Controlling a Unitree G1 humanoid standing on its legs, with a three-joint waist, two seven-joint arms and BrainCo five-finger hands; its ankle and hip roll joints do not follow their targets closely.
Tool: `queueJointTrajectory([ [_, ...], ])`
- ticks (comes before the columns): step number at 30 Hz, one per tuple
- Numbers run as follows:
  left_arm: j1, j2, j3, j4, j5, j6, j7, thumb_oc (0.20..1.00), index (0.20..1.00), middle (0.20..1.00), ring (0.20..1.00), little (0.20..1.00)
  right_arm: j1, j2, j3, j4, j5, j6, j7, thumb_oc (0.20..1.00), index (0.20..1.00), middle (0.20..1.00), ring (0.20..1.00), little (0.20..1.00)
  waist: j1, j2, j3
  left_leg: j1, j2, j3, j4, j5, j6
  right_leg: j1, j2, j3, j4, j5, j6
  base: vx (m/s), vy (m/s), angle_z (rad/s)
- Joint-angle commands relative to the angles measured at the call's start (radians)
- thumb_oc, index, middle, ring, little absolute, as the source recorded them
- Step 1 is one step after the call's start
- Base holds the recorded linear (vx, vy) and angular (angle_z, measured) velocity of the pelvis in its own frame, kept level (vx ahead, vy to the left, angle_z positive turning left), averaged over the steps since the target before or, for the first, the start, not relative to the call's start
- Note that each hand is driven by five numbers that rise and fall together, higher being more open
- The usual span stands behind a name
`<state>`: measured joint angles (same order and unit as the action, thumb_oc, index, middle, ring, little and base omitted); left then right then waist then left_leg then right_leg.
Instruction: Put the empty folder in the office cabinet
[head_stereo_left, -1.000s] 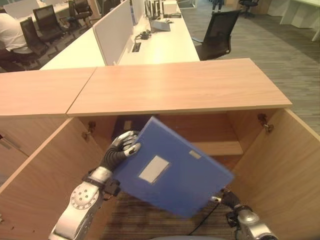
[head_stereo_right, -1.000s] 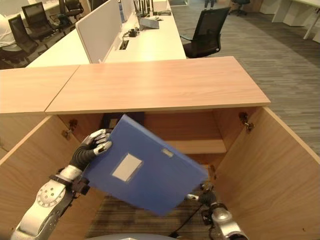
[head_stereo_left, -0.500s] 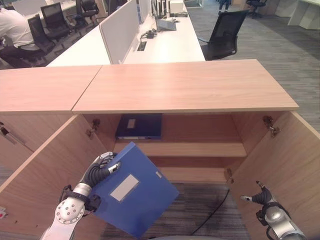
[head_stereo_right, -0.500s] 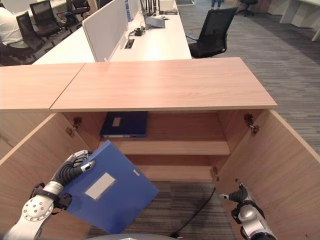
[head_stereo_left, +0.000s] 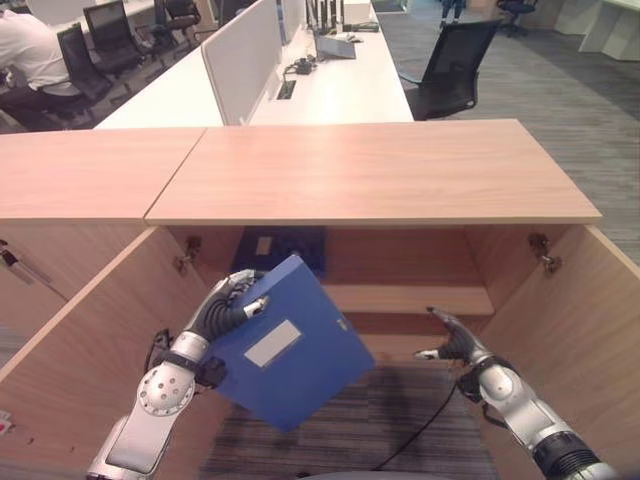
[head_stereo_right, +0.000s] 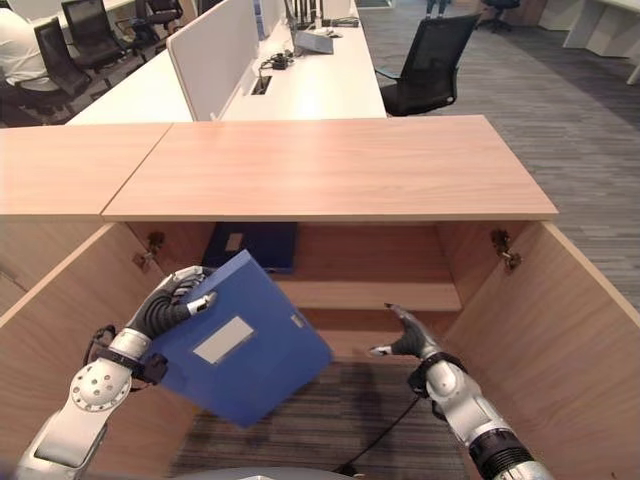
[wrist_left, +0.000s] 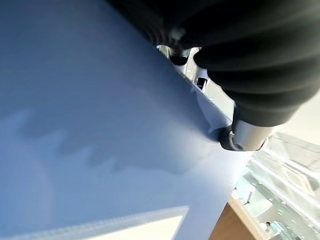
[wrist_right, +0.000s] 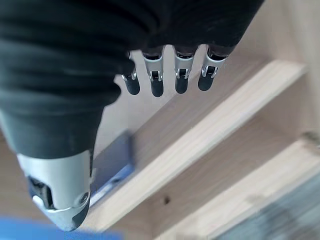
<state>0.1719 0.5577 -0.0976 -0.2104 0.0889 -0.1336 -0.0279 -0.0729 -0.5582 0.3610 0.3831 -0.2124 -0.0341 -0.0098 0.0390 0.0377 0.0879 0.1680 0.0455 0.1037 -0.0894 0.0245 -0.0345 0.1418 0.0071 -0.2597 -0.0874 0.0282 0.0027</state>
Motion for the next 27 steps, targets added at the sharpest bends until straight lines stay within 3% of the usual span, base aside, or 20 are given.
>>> queueJointTrajectory([
  [1,-0.049,0.078,0.012,-0.076,0.025,-0.082,0.032,0.2,0.2,0.2,0.2,0.2,-0.091,0.005,0.037,-0.074,0.084,-0.051,0.05,1.0,1.0,1.0,1.0,1.0,-0.004,-0.084,-0.022,-0.003,-0.019,-0.016,0.002,-0.085,0.013,0.036,-0.077,0.039,0.0,-0.048,0.098,0.0,0.0,0.0],
  [7,-0.065,0.095,-0.016,-0.1,0.023,-0.099,0.012,0.2,0.2,0.2,0.2,0.2,-0.106,-0.036,0.085,-0.243,0.183,-0.087,0.159,1.0,1.0,1.0,1.0,1.0,-0.002,-0.087,-0.027,-0.006,-0.018,-0.016,0.002,-0.084,0.009,0.036,-0.079,0.034,0.0,-0.049,0.1,0.0,0.0,0.0],
  [15,-0.113,0.106,-0.062,-0.103,0.056,-0.11,0.025,0.2,0.2,0.2,0.2,0.2,-0.159,-0.023,0.148,-0.362,0.248,-0.113,0.205,1.0,1.0,1.0,1.0,1.0,-0.004,-0.087,-0.029,-0.006,-0.016,-0.012,0.002,-0.083,0.008,0.032,-0.078,0.037,0.0,-0.048,0.1,0.0,0.0,0.0],
  [27,-0.183,0.116,-0.113,-0.16,0.062,-0.125,0.035,0.2,0.2,0.2,0.2,0.2,-0.235,0.048,0.263,-0.314,0.281,-0.102,0.226,1.0,1.0,1.0,1.0,1.0,-0.001,-0.087,-0.033,-0.008,-0.017,-0.015,0.002,-0.082,0.008,0.031,-0.08,0.037,0.0,-0.047,0.1,0.0,0.0,0.0],
])
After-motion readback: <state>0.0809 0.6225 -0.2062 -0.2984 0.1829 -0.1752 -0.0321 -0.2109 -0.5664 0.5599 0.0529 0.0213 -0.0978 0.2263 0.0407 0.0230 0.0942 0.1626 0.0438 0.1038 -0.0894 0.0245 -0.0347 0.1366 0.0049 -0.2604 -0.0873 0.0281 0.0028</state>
